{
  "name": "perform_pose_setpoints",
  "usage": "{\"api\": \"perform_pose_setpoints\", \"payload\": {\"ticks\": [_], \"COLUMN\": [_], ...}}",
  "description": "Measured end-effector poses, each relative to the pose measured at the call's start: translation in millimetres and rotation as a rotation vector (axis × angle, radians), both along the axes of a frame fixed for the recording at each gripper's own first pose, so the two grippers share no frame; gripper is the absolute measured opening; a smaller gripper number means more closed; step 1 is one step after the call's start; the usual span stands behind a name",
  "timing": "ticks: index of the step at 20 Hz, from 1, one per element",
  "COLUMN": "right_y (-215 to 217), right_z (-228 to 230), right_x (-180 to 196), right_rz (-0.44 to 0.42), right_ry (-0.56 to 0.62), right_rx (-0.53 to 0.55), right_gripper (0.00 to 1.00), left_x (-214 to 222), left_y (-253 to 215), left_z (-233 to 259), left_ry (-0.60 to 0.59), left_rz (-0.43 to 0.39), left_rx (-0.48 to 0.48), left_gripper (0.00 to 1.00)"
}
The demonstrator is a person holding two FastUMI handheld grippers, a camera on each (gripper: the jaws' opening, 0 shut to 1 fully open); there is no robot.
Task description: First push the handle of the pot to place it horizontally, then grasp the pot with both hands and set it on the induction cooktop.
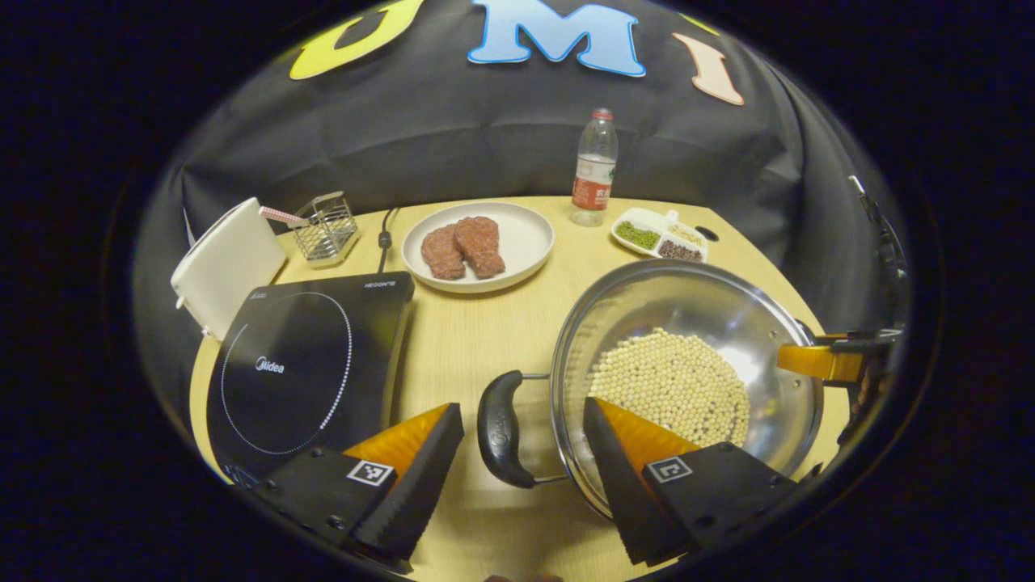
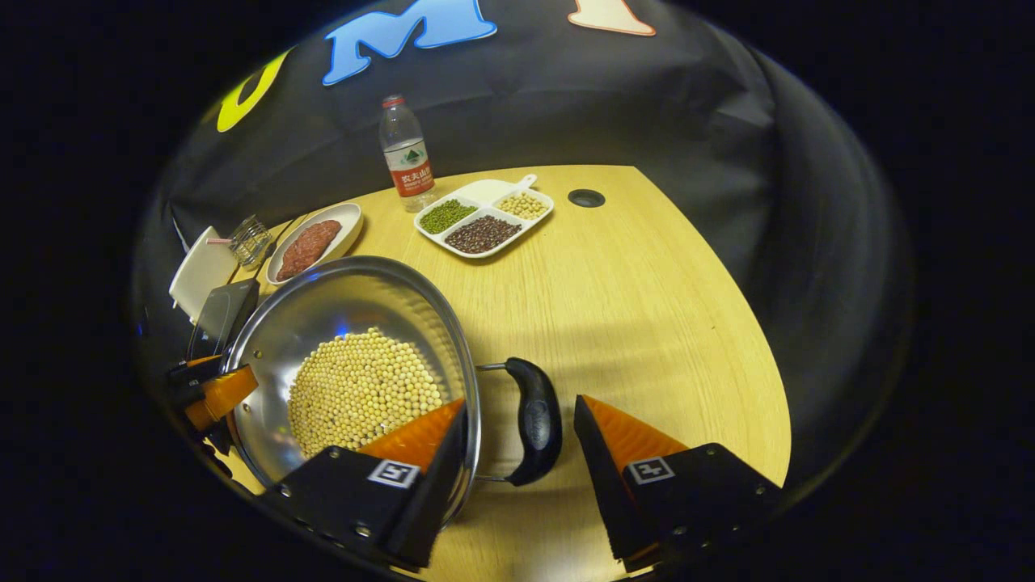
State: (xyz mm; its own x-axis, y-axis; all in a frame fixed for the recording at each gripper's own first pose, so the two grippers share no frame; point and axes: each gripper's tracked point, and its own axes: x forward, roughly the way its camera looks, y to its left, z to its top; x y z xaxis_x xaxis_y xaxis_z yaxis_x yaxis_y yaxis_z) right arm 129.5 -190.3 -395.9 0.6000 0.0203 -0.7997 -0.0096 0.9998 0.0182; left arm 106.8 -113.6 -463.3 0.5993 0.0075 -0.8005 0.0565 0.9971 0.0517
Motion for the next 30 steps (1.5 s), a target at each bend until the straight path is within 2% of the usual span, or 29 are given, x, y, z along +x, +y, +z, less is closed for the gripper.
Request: {"api": "perform_pose_setpoints", "payload": {"ticks": [1, 3, 4, 5, 6, 7, 8, 9, 10, 11, 14, 15, 18, 20, 21, 24, 27, 30], "right_y": [3, 6, 6, 6, 6, 7, 6, 7, 8, 10, 12, 14, 23, 32, 39, 60, 85, 110], "right_z": [-4, -4, -3, -4, -5, -6, -3, -2, -1, -3, -1, 3, 18, 34, 43, 64, 79, 86], "right_x": [2, 3, 3, 2, 2, 2, 1, -1, -4, -5, -13, -15, -24, -29, -32, -42, -48, -52], "right_rz": [0.010, 0.007, 0.011, 0.016, 0.012, 0.010, -0.004, -0.005, -0.011, -0.009, -0.050, -0.059, -0.079, -0.087, -0.089, -0.097, -0.090, -0.082], "right_ry": [0.002, 0.007, 0.004, 0.008, 0.009, 0.013, 0.017, 0.019, 0.018, 0.030, 0.039, 0.036, 0.012, -0.007, -0.018, -0.036, -0.045, -0.047], "right_rx": [0.009, 0.011, 0.009, 0.006, 0.008, 0.014, 0.022, 0.023, 0.028, 0.025, 0.041, 0.042, 0.030, 0.022, 0.016, 0.007, 0.007, 0.012], "right_gripper": [0.76, 0.65, 0.64, 0.58, 0.62, 0.61, 0.54, 0.56, 0.57, 0.51, 0.51, 0.51, 0.51, 0.51, 0.51, 0.51, 0.51, 0.51], "left_x": [1, -2, -4, -2, -1, 0, -2, 0, 2, 5, 11, 14, 13, 14, 14, 12, 6, -2], "left_y": [1, 2, -3, -5, -3, -4, -5, -4, -3, -2, -2, -1, 8, 17, 22, 40, 62, 87], "left_z": [-1, -10, -12, -12, -12, -13, -10, -8, -9, -5, 2, 5, 15, 26, 32, 51, 73, 93], "left_ry": [0.007, 0.041, 0.047, 0.052, 0.049, 0.053, 0.056, 0.053, 0.047, 0.038, 0.023, 0.019, 0.017, 0.000, -0.006, -0.021, -0.035, -0.041], "left_rz": [-0.005, -0.010, -0.013, -0.019, -0.025, -0.030, -0.030, -0.025, -0.022, -0.033, -0.065, -0.072, -0.077, -0.079, -0.080, -0.069, -0.055, -0.047], "left_rx": [0.010, 0.032, 0.024, 0.018, 0.033, 0.038, 0.031, 0.023, 0.026, 0.033, 0.035, 0.035, 0.022, 0.007, 0.001, -0.017, -0.024, -0.024], "left_gripper": [0.97, 0.89, 0.87, 0.82, 0.79, 0.76, 0.75, 0.70, 0.70, 0.69, 0.67, 0.63, 0.70, 0.67, 0.70, 0.63, 0.70, 0.66]}}
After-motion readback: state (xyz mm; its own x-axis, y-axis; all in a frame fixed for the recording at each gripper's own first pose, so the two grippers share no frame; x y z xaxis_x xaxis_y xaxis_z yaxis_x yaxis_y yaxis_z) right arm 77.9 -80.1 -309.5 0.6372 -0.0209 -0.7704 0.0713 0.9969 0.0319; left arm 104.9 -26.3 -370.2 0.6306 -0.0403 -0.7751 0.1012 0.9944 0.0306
